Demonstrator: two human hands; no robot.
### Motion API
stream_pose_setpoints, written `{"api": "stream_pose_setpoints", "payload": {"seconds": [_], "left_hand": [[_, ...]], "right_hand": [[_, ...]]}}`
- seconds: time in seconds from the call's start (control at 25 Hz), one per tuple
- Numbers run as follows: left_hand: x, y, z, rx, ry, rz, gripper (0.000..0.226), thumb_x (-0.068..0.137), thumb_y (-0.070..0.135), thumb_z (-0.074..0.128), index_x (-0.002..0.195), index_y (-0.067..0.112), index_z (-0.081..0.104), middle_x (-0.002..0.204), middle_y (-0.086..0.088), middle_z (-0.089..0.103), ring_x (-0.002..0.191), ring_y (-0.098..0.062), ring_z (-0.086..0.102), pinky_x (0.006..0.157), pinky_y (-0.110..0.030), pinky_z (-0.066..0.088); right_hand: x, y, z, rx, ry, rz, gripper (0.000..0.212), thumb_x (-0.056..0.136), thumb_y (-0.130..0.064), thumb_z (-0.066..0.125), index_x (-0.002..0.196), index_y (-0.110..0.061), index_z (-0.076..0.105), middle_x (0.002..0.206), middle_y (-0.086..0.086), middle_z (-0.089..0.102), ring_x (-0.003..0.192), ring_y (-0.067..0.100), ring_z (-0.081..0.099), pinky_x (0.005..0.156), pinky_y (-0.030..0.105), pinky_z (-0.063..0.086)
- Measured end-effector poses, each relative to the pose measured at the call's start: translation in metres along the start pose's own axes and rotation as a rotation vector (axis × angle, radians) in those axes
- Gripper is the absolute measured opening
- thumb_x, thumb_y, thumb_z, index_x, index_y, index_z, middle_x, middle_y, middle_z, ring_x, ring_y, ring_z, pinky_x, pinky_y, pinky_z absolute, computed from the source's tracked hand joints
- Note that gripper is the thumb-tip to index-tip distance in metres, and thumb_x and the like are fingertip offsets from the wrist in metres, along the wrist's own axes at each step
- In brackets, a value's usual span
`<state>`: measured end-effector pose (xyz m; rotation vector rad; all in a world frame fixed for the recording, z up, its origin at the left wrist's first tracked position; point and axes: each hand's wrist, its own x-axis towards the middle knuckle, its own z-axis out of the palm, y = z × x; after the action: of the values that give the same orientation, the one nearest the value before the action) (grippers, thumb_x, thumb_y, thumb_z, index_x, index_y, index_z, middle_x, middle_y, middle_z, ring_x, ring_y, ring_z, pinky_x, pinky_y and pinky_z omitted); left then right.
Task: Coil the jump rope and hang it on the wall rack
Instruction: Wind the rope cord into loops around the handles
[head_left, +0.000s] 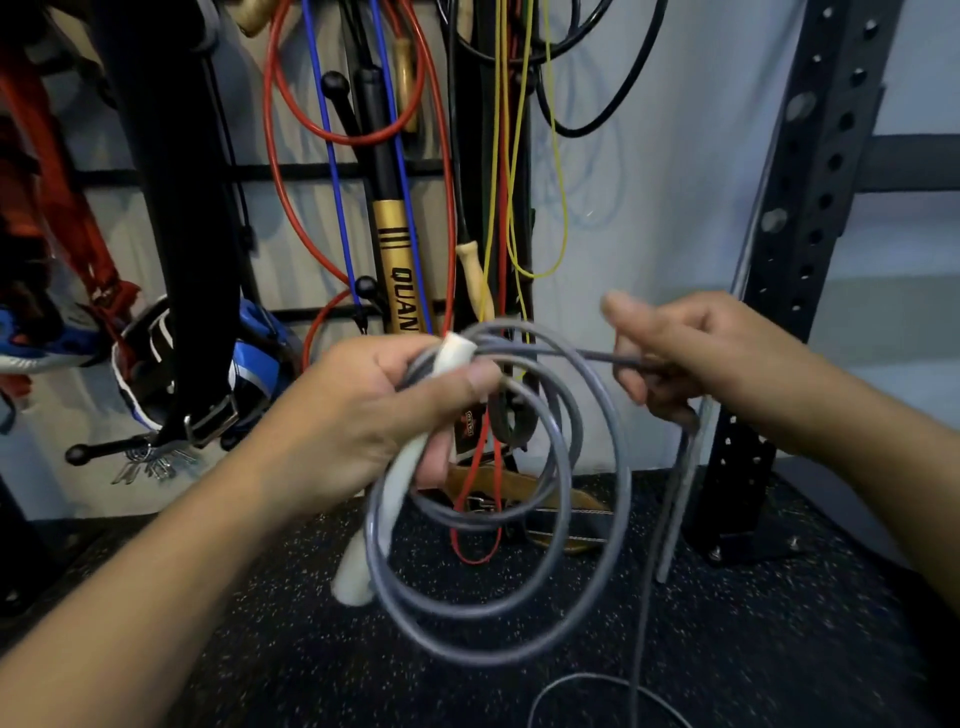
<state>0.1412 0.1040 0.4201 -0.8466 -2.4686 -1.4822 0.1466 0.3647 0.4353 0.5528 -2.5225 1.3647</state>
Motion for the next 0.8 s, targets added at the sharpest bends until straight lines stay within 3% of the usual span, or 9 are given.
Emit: {"api": "stream_pose_setpoints", "payload": {"seconds": [0.16,0.28,0.32,0.4,0.48,0.6,0.68,0.76,0.8], "left_hand": [[0.004,0.001,0.019,-0.558,0.397,-0.013,0.032,0.092,0.042,0.06,0.079,0.013,0.056,0.048,0.002,0.051,0.041,-0.015,0.05,0.044,-0.029,0.052],[0.012,0.002,0.043,-0.913,0.692,-0.079,0.031,0.1,0.039,0.059,0.082,0.015,0.053,0.05,0.005,0.048,0.041,-0.01,0.052,0.047,-0.027,0.053],[0.015,0.003,0.049,-0.972,0.778,-0.081,0.034,0.102,0.039,0.058,0.079,0.014,0.053,0.05,0.005,0.049,0.041,-0.01,0.055,0.05,-0.028,0.055],[0.017,0.001,0.058,-0.984,0.887,-0.078,0.038,0.103,0.041,0.055,0.077,0.015,0.051,0.05,0.006,0.053,0.046,-0.011,0.062,0.057,-0.029,0.057],[0.014,-0.003,0.065,-0.913,0.902,-0.061,0.036,0.103,0.043,0.054,0.079,0.016,0.053,0.052,0.008,0.056,0.051,-0.009,0.063,0.061,-0.029,0.056],[0.011,-0.009,0.071,-0.858,0.849,-0.112,0.031,0.1,0.042,0.059,0.076,0.021,0.063,0.057,0.011,0.062,0.057,-0.004,0.059,0.07,-0.03,0.05],[0.012,-0.017,0.067,-0.883,0.765,-0.161,0.03,0.096,0.037,0.066,0.07,0.023,0.069,0.059,0.012,0.064,0.059,-0.003,0.061,0.071,-0.028,0.052],[0.014,-0.023,0.056,-0.895,0.594,-0.149,0.016,0.09,0.029,0.07,0.087,0.014,0.07,0.064,0.008,0.067,0.06,-0.004,0.064,0.062,-0.022,0.054],[0.016,-0.026,0.048,-0.912,0.506,-0.144,0.021,0.086,0.025,0.072,0.1,0.01,0.068,0.069,0.006,0.07,0.063,-0.006,0.067,0.057,-0.02,0.055]], "right_hand": [[0.001,0.018,0.018,0.497,-0.189,0.09,0.082,0.075,-0.085,0.042,0.095,-0.013,0.074,0.074,0.01,0.052,0.059,0.02,0.05,0.059,0.029,0.05],[-0.005,0.023,0.071,0.681,-0.273,0.076,0.116,0.047,-0.098,0.057,0.143,-0.033,0.054,0.127,0.01,0.065,0.072,0.02,0.052,0.061,0.031,0.047],[-0.007,0.021,0.091,0.718,-0.273,0.058,0.116,0.044,-0.096,0.061,0.146,-0.041,0.047,0.132,0.007,0.065,0.071,0.019,0.052,0.06,0.031,0.044],[-0.008,0.012,0.119,0.815,-0.186,0.049,0.102,0.052,-0.087,0.071,0.138,-0.035,0.054,0.105,0.0,0.072,0.059,0.014,0.049,0.052,0.03,0.034],[-0.006,0.007,0.127,0.841,-0.005,0.116,0.068,0.071,-0.072,0.072,0.119,-0.024,0.07,0.072,-0.002,0.062,0.048,0.014,0.039,0.047,0.03,0.022],[0.0,0.004,0.121,0.88,0.222,0.228,0.039,0.092,-0.043,0.068,0.098,-0.004,0.068,0.055,0.002,0.044,0.039,0.012,0.028,0.044,0.027,0.018],[0.004,0.003,0.106,0.808,0.247,0.195,0.027,0.097,-0.034,0.064,0.087,-0.009,0.062,0.054,0.002,0.043,0.038,0.011,0.029,0.04,0.024,0.023],[0.01,0.0,0.084,0.628,0.199,0.147,0.023,0.1,-0.03,0.06,0.087,-0.01,0.06,0.059,0.004,0.041,0.042,0.013,0.03,0.042,0.026,0.025],[0.014,-0.001,0.073,0.529,0.177,0.125,0.023,0.101,-0.028,0.058,0.087,-0.01,0.06,0.059,0.004,0.04,0.043,0.013,0.03,0.042,0.027,0.025]]}}
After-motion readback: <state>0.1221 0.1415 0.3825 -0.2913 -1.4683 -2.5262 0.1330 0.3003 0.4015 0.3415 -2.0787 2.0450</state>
